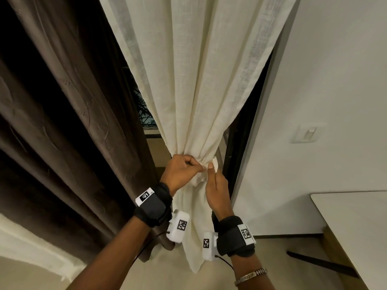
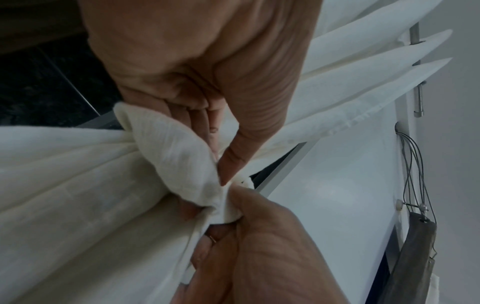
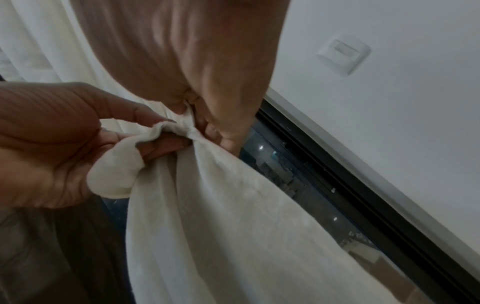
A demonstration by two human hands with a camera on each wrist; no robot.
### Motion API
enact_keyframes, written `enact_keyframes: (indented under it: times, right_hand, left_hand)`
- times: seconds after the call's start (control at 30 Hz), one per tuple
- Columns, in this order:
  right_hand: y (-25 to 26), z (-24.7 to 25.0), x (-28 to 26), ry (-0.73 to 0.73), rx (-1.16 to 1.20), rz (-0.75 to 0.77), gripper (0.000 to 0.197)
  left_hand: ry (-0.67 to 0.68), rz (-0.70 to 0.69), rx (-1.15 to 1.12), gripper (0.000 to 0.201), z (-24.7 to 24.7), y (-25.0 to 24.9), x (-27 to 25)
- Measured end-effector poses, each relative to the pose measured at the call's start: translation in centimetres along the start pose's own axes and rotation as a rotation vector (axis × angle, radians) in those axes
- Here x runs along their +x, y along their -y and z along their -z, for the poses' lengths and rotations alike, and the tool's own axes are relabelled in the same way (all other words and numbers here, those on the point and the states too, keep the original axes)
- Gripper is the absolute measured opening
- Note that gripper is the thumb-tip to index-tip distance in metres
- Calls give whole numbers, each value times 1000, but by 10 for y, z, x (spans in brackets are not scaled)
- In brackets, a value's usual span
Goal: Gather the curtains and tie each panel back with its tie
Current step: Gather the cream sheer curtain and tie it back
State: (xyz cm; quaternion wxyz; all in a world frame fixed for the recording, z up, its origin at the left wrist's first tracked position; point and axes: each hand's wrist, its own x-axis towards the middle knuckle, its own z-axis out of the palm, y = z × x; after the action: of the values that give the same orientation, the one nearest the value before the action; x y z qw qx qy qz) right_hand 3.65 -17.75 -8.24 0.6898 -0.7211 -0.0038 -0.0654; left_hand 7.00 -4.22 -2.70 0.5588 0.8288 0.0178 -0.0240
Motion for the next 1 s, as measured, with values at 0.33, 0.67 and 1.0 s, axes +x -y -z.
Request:
enact_keyframes:
  times: [0.33,0.67,1.0]
  right_hand:
    - [-2,-8,-7,174,-80,8,60]
    - [21,36,15,224,-57,18,74]
    - [122,34,83,-18,67,146,29]
  left_hand:
    - [154,83,-34,34,-1,-6,21]
    - [-25,-346,245,22,20,-8,-23]
    - [-558,-386,46,54,61,-54,14]
